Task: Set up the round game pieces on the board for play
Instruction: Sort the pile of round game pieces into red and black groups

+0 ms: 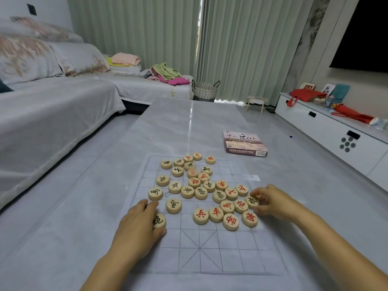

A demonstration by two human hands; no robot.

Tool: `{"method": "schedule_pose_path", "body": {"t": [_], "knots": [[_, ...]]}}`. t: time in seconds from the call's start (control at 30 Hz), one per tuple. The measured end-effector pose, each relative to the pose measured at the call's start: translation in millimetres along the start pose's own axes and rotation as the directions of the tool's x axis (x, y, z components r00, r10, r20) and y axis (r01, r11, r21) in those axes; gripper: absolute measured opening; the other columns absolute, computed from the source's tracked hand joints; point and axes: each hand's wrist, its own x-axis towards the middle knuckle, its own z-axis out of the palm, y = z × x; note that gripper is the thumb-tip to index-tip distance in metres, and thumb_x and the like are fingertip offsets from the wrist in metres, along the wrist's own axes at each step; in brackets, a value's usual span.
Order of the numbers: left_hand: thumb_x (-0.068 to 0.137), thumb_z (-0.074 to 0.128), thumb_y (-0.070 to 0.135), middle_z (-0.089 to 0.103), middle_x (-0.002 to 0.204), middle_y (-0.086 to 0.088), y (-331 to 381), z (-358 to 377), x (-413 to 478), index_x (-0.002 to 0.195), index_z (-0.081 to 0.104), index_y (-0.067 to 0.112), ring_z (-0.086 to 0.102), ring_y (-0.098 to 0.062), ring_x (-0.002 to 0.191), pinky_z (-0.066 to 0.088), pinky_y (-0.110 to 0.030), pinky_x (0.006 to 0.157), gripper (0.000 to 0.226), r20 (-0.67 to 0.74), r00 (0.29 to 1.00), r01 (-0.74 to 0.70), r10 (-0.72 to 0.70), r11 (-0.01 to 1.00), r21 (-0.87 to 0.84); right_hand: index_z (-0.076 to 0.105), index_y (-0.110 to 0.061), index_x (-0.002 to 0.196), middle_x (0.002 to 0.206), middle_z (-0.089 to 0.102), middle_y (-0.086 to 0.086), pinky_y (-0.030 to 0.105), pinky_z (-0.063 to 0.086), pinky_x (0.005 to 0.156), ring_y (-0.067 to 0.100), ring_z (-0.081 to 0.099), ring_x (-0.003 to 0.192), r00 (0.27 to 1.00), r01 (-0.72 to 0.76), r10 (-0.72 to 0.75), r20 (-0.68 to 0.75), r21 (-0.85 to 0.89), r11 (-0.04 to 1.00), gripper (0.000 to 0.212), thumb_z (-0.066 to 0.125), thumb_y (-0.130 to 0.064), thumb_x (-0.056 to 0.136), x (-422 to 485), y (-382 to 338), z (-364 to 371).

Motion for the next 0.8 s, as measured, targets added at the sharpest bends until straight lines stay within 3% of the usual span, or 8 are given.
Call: {"method": "schedule_pose_path", "body": {"t": [0.17,0.27,0.4,0.5,0.6,0.7,0.8], "knots": [[0.084,0.058,0.042,0.024,0.152,0.003,-2.9,-1.3,-3.1,0.141,0.028,0.023,0.026,-0.017,0.139,0.029,-0.029,0.111,0.067,0.006,1.0,0.023,-0.023,0.998,-0.05,0.053,-0.027,0.114,0.104,0.044,-0.003,0.025,0.045,0.079,0.013,0.051,0.089,0.999,-0.021,0.018,-0.047,-0.062,0.998,0.037,0.065,-0.035,0.081,3.8,-8.4,-0.7],[0.083,0.06,0.041,0.029,0.148,0.004,-5.1,-1.8,-2.7,0.138,0.031,0.023,0.032,-0.016,0.134,0.033,-0.027,0.107,0.065,-0.016,1.0,0.017,-0.018,0.998,-0.068,0.052,-0.024,0.104,0.107,0.045,-0.001,0.028,0.046,0.078,0.015,0.053,0.088,0.988,-0.041,0.043,-0.149,0.021,0.999,0.032,0.066,-0.037,0.079,0.8,-27.9,-11.1],[0.086,0.057,0.039,0.028,0.147,0.005,0.0,0.6,-0.4,0.139,0.029,0.023,0.033,-0.015,0.134,0.033,-0.026,0.107,0.062,-0.035,0.999,-0.003,0.0,0.996,-0.088,0.053,-0.025,0.101,0.104,0.046,-0.006,0.028,0.047,0.079,0.012,0.052,0.089,0.974,0.196,-0.178,-0.141,0.127,0.972,0.029,0.066,-0.038,0.078,-8.3,-95.1,-1.0],[0.088,0.054,0.04,0.024,0.15,0.005,-0.8,0.5,-0.2,0.138,0.03,0.024,0.028,-0.015,0.137,0.03,-0.026,0.11,0.058,-0.05,0.999,-0.007,0.004,0.997,-0.07,0.052,-0.018,0.107,0.113,0.05,0.0,0.032,0.043,0.074,0.019,0.052,0.095,0.954,0.289,-0.292,-0.072,-0.061,0.956,0.034,0.061,-0.038,0.081,-4.7,-138.2,24.0],[0.086,0.055,0.041,0.028,0.146,0.006,-3.7,-2.0,-0.4,0.132,0.034,0.025,0.032,-0.014,0.133,0.032,-0.024,0.106,0.053,-0.058,0.998,-0.005,0.001,0.997,-0.078,0.05,-0.013,0.109,0.115,0.052,0.006,0.032,0.037,0.07,0.022,0.047,0.089,0.956,0.291,-0.291,0.03,-0.194,0.937,0.04,0.063,-0.038,0.081,1.7,-157.6,36.5],[0.085,0.056,0.042,0.027,0.145,0.007,-4.0,-2.8,-0.4,0.132,0.033,0.027,0.032,-0.013,0.132,0.032,-0.023,0.105,0.054,-0.049,0.999,-0.011,0.008,0.997,-0.08,0.05,-0.017,0.113,0.117,0.052,0.004,0.035,0.042,0.074,0.022,0.05,0.095,0.953,0.3,-0.291,0.08,-0.136,0.944,0.046,0.065,-0.043,0.078,1.8,-162.2,42.7],[0.084,0.056,0.045,0.015,0.153,0.005,-1.8,-1.2,-0.6,0.139,0.025,0.028,0.022,-0.015,0.14,0.026,-0.025,0.111,0.065,-0.026,1.0,0.006,-0.009,0.995,-0.104,0.052,-0.021,0.115,0.115,0.057,-0.002,0.032,0.045,0.079,0.016,0.053,0.096,0.972,0.225,-0.229,0.053,0.072,0.972,0.042,0.062,-0.044,0.082,13.1,-152.5,28.8]]}}
